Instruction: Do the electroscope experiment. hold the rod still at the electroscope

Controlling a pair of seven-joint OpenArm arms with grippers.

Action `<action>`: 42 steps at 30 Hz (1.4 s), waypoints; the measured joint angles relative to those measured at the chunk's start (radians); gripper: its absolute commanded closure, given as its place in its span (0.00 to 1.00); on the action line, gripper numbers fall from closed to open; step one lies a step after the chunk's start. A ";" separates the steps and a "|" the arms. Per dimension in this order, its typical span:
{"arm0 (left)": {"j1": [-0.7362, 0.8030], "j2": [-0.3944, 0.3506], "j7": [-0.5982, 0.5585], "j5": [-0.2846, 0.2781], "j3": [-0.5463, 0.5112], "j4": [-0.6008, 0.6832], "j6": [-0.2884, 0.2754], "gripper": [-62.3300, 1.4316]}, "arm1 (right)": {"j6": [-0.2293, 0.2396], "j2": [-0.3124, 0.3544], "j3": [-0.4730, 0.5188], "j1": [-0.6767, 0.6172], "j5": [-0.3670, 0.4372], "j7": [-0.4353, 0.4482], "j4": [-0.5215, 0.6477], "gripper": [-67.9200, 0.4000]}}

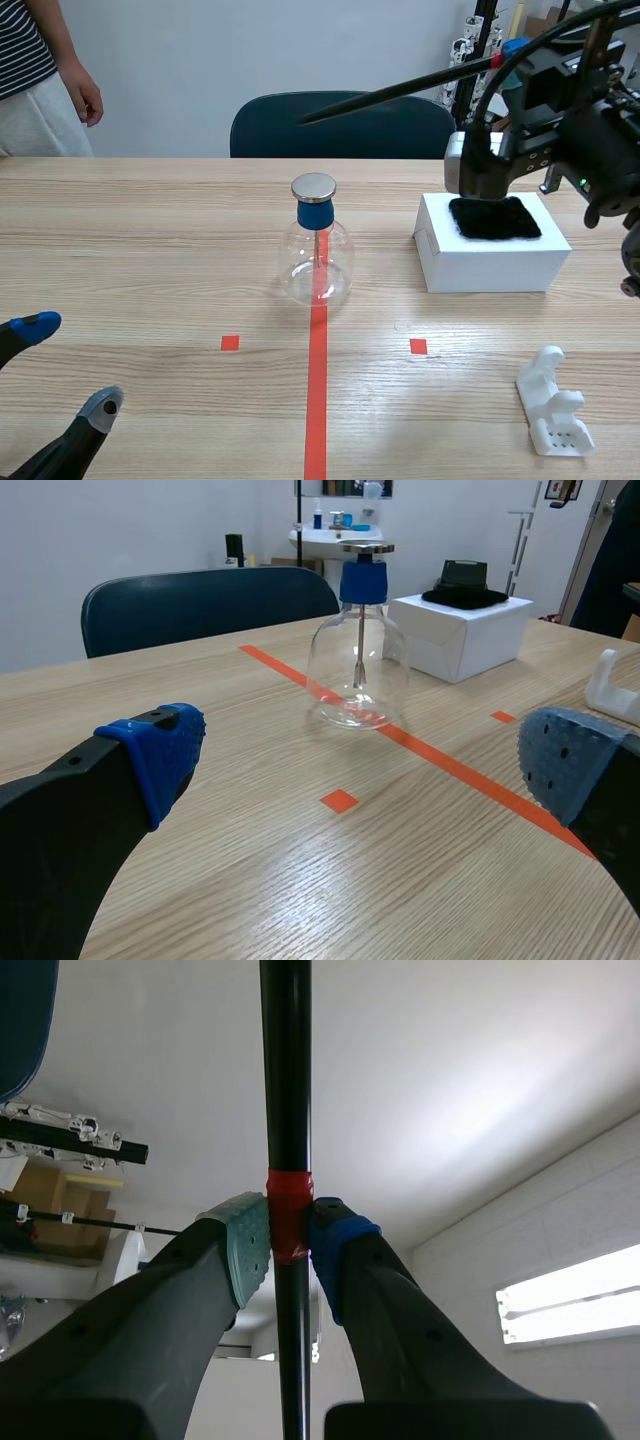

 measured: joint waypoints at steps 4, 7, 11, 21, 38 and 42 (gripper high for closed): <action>0.000 0.000 0.000 0.000 0.000 0.000 0.000 0.00 | 0.000 -0.008 0.000 0.000 -0.028 0.003 -0.016 0.92; 0.000 0.000 0.000 0.000 0.000 0.000 0.000 0.00 | 0.000 -0.023 0.000 0.000 -0.046 0.002 -0.038 0.92; 0.000 0.000 0.000 0.000 0.000 0.000 0.000 0.00 | 0.000 -0.039 0.000 -0.003 -0.068 0.006 -0.065 0.92; 0.000 0.000 0.000 0.000 0.000 0.000 0.000 0.00 | 0.000 -0.042 0.000 -0.005 -0.119 0.029 -0.070 0.92; 0.000 0.000 0.000 0.000 0.000 0.000 0.000 0.00 | 0.000 -0.056 0.000 -0.005 -0.160 0.028 -0.100 0.92; 0.000 0.000 0.000 0.000 0.000 0.000 0.000 0.00 | 0.000 -0.056 0.000 -0.005 -0.160 0.027 -0.100 0.92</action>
